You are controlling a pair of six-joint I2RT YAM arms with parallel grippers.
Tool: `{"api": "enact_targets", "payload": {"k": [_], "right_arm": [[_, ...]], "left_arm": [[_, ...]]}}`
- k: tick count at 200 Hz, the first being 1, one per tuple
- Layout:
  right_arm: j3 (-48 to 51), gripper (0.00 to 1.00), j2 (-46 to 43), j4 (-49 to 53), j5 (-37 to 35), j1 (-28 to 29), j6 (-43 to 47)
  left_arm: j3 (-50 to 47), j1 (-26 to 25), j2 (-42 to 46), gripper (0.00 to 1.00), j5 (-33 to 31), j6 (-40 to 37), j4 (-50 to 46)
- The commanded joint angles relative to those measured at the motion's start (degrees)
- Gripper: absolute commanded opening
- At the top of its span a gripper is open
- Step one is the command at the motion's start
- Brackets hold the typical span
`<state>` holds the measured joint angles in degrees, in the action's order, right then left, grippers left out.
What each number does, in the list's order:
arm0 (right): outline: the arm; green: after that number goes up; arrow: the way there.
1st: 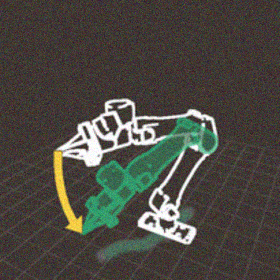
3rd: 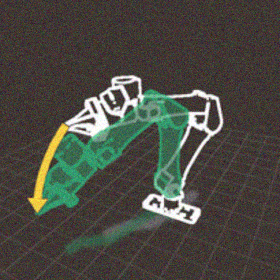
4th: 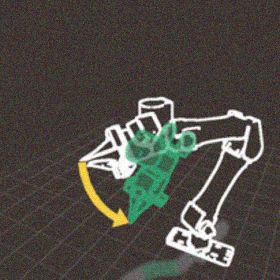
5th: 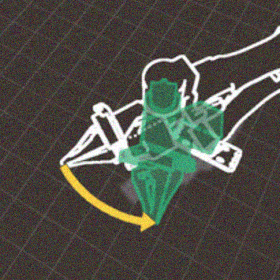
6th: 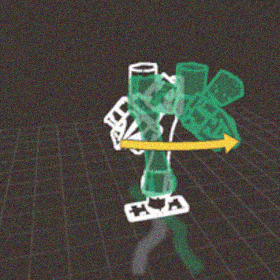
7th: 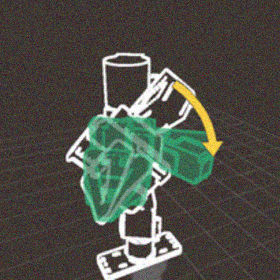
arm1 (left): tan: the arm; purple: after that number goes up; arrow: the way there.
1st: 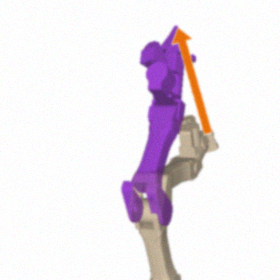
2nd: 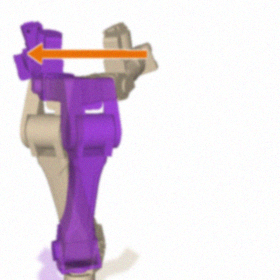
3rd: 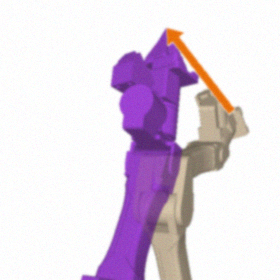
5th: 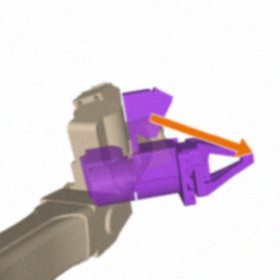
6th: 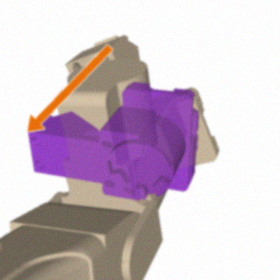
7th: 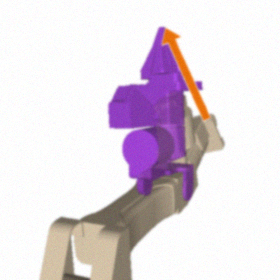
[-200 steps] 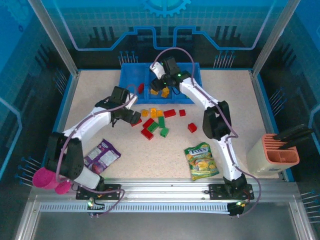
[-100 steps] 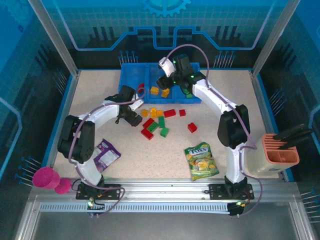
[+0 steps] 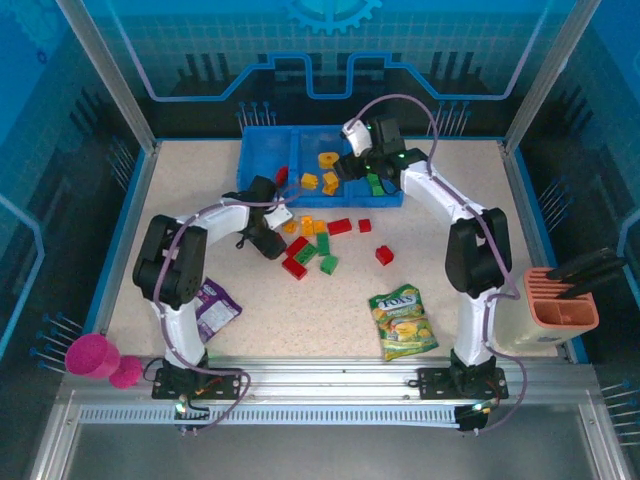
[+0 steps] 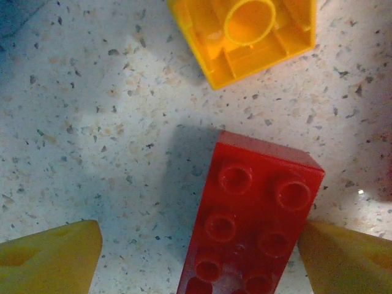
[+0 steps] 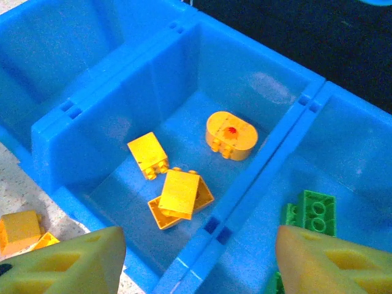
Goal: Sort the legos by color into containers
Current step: Pick up the lego from the center of the table, then place the lego in the container.
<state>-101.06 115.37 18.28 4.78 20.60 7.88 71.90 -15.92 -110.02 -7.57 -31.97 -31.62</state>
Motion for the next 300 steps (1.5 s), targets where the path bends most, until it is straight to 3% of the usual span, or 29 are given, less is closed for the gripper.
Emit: {"api": "enact_targets", "payload": {"k": [1,39,64,97,121,157,198,235,281,300], "right_arm": [[0.8,0.67,-2.1,-1.4,-0.5,-0.6,-1.3],[0.6,0.67,-2.3,-0.5,-1.3,-0.7,-0.7],[0.9,0.67,-2.9,0.1,-2.4,-1.0,-0.1],[2.7,0.67,-4.3,-0.9,-2.7,-1.7,-0.9],[4.3,0.67,-5.5,-0.8,-2.9,-2.1,-1.8],[9.6,0.69,-9.1,-0.9,-2.7,-2.7,-3.8],[17.2,0.69,-14.0,0.0,0.0,-3.9,-9.9],[24.7,0.69,-17.7,-0.2,2.5,-1.4,-14.1],[33.1,0.69,-22.0,0.4,9.2,2.6,-13.3],[35.1,0.69,-23.5,2.7,7.3,6.5,-10.3]], "left_arm": [[2.3,-0.2,-2.7,0.82,1.0,-1.6,-2.8],[4.6,-0.2,-5.2,0.61,2.5,-0.5,-5.7],[4.7,-0.2,-5.3,0.57,3.9,0.0,-7.6],[4.2,-0.2,-4.8,0.38,4.8,1.9,-9.8],[2.8,-0.2,-3.2,0.31,4.5,4.3,-11.3],[1.7,0.4,6.1,0.30,8.6,8.9,-8.3],[11.1,2.9,11.0,0.29,10.2,12.7,-6.8],[19.5,5.8,7.1,0.28,2.7,17.6,-1.6],[31.6,8.8,-3.3,0.29,6.1,22.9,-2.3],[36.3,9.2,-8.1,0.30,6.3,24.2,-2.4]]}}
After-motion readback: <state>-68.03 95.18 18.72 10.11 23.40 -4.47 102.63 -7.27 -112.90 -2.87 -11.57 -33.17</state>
